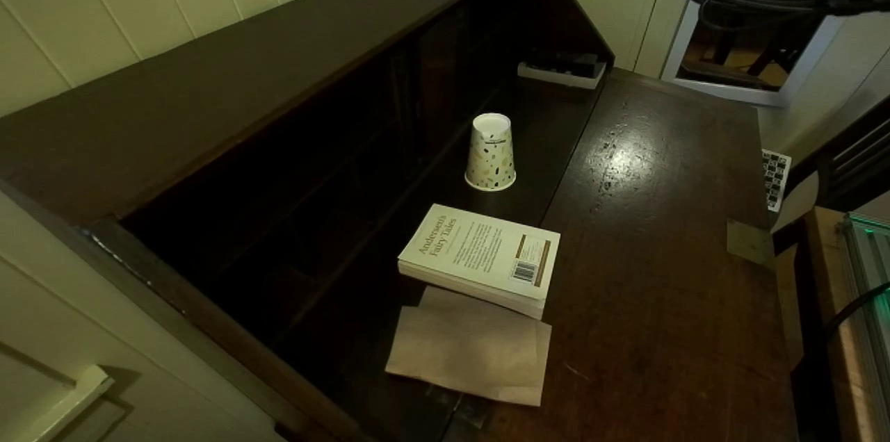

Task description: Move the cup and pen to the bottom half of the desk, then place the pen on it

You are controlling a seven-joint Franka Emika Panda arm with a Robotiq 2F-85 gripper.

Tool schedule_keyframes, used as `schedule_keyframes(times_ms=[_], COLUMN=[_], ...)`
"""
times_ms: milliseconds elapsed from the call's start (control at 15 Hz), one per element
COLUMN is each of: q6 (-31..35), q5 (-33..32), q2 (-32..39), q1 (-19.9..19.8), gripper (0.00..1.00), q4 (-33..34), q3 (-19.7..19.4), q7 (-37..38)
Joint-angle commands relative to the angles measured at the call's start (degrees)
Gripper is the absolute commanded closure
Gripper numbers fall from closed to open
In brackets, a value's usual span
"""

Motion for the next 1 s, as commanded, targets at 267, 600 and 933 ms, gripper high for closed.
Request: schedule_keyframes(times_ms=[267, 600, 933], q6=[2.2, 1.9, 1.8], q5=[5.4, 5.7, 5.8], q2=[8.8, 12.5, 15.4], q1=[-4.0, -5.5, -6.6], gripper=[0.0, 0.0, 0.02], q4=[10.0, 14.0, 16.5], q3=[2.7, 4.1, 5.4], q7=[-0.2, -0.1, 0.1])
